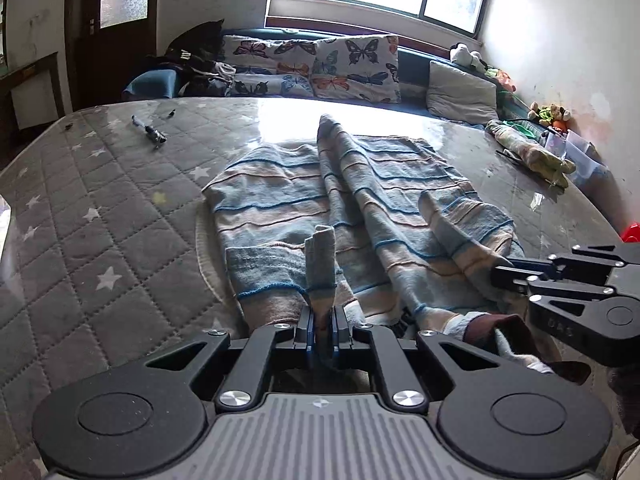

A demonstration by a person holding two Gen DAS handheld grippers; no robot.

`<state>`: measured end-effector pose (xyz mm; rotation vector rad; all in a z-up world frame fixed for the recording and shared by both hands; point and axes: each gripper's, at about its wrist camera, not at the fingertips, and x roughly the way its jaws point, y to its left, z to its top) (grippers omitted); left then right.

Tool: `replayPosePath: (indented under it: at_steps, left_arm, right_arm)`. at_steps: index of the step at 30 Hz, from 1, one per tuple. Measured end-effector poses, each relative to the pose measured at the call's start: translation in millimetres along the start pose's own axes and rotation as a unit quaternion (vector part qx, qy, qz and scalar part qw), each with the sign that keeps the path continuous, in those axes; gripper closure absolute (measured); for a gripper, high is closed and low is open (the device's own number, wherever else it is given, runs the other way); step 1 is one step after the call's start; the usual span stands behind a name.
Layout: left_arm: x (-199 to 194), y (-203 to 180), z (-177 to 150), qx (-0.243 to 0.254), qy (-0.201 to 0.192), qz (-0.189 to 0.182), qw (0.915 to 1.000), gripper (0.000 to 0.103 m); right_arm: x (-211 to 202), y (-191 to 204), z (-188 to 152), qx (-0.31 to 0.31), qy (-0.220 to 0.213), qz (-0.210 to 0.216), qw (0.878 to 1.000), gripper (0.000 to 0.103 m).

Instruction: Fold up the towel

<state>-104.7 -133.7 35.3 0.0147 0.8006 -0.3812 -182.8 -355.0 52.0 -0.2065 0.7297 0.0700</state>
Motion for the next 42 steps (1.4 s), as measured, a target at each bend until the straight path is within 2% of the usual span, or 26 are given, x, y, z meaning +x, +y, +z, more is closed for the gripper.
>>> replayPosePath:
  at_steps: [4, 6, 8, 12, 13, 15, 19, 26, 32, 37, 42]
  left_arm:
    - [2, -2, 1, 0.004, 0.0, -0.001, 1.0, 0.091]
    - [3, -3, 3, 0.007, 0.001, -0.002, 1.0, 0.09]
    - [4, -5, 4, 0.012, 0.001, -0.001, 0.9999, 0.09]
    - [8, -7, 8, 0.022, 0.002, 0.002, 0.9997, 0.09]
    - [9, -7, 9, 0.024, 0.001, 0.001, 0.9997, 0.09]
    - [10, -8, 9, 0.028, 0.0, -0.002, 0.9996, 0.092]
    - [6, -2, 7, 0.019, -0.008, -0.006, 0.9998, 0.095]
    - [-23, 20, 6, -0.018, -0.039, 0.007, 0.999, 0.097]
    - [-48, 42, -3, -0.047, -0.061, 0.035, 0.9964, 0.098]
    - [-56, 68, -17, -0.079, -0.057, 0.058, 0.9936, 0.098]
    - [-56, 65, -25, -0.078, -0.044, 0.039, 0.9952, 0.095]
  right_arm:
    - [7, 11, 8, -0.021, 0.0, 0.005, 1.0, 0.082]
    - [12, 15, 13, -0.031, 0.002, 0.004, 1.0, 0.074]
    - [18, 17, 16, -0.036, 0.004, 0.004, 0.999, 0.074]
    - [26, 20, 20, -0.05, 0.013, 0.008, 0.999, 0.077]
    - [27, 20, 20, -0.051, 0.014, 0.009, 0.999, 0.079]
    - [25, 15, 17, -0.041, 0.009, 0.01, 0.999, 0.094]
    - [8, 0, 13, -0.016, -0.015, -0.004, 1.0, 0.098]
    - [-34, -42, 1, 0.024, -0.048, -0.058, 0.997, 0.099]
    - [-66, -75, -26, 0.075, -0.06, -0.106, 0.99, 0.099]
    - [-84, -95, -54, 0.12, -0.055, -0.137, 0.982, 0.099]
    - [-87, -102, -76, 0.15, -0.041, -0.146, 0.977, 0.099]
